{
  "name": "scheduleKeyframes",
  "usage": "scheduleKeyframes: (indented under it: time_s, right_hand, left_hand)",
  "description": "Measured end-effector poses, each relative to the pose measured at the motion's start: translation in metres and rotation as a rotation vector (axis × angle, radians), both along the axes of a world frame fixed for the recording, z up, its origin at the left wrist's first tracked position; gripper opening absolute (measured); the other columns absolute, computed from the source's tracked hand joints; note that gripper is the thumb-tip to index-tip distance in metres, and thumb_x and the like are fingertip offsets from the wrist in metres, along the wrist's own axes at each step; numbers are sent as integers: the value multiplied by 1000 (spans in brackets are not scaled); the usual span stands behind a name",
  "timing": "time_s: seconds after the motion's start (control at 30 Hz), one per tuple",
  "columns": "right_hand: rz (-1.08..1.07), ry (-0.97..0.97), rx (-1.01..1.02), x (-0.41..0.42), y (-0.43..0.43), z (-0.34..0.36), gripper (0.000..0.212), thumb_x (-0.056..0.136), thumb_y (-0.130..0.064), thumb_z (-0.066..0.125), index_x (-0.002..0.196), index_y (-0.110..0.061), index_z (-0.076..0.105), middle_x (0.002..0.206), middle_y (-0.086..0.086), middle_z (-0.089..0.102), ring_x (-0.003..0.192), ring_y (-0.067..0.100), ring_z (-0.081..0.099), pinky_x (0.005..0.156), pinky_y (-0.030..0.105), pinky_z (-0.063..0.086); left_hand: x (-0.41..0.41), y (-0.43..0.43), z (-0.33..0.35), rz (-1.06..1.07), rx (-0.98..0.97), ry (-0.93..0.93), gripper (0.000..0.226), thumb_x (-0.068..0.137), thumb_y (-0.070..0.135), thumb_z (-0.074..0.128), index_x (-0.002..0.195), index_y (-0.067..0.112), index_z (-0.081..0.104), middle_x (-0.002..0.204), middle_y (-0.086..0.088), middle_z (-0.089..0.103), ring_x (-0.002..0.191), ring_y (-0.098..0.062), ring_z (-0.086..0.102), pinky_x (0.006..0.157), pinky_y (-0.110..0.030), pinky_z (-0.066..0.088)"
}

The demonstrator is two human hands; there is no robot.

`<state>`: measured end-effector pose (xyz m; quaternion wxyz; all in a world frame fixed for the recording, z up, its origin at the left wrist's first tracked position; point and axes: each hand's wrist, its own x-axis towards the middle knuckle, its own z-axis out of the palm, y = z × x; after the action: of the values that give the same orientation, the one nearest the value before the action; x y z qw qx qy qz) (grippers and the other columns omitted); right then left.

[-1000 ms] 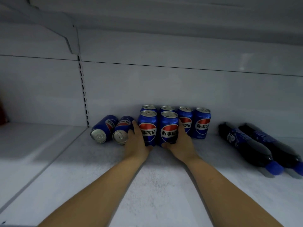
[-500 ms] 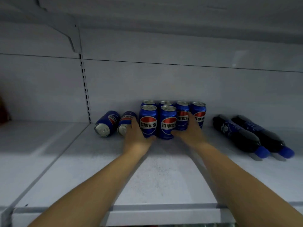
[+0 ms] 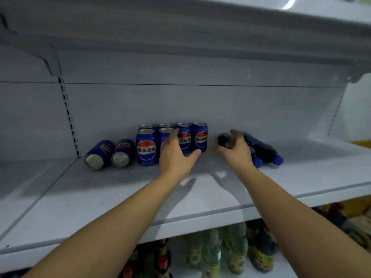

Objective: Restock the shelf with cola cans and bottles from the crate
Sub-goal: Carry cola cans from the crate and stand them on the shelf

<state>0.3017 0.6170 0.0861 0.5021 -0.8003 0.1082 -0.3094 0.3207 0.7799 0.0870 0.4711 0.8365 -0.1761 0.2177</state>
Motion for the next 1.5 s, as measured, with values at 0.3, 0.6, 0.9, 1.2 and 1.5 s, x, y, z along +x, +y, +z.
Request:
scheduleKeyframes:
  time_s: [0.3,0.6,0.9,1.2,1.5]
  right_hand:
    - [-169,-9,-8,-141,-171,1,68,83,-20,69,141,-17,34,138,8,44,125,22,45,102,40,41]
    - [-506,123,-13,-310,-354,-32,68,82,-26,70,140,-22,35,140,7,42,124,23,44,99,39,43]
    - [-886,226,144,-426,-494,-89,71,83,-27,69,143,-23,31,141,5,40,122,23,46,97,43,46]
    - [-1168,210,182,-461,-672,-91,65,84,-27,67,140,-22,35,136,6,44,112,20,48,91,39,46]
    - [-1274,232,303,-483,-807,-116,61,87,-26,65,140,-23,35,139,7,42,117,24,50,90,43,50]
  left_hand:
    - [-105,-189,-11,-285,-69,69,83,78,34,73,144,18,25,135,-5,44,126,-21,42,104,-36,38]
    - [-225,-406,-28,-662,-48,123,85,80,35,71,146,20,20,125,-3,48,118,-20,46,95,-30,39]
    - [-296,-590,-79,-970,17,273,85,81,33,71,147,23,18,110,4,46,106,-13,49,81,-23,37]
    - [-301,-800,-92,-1225,107,350,81,82,39,68,146,24,20,118,0,51,110,-20,51,90,-36,45]
    - [-298,-975,-112,-1316,191,416,72,85,36,66,144,20,27,130,-3,51,113,-15,50,87,-22,39]
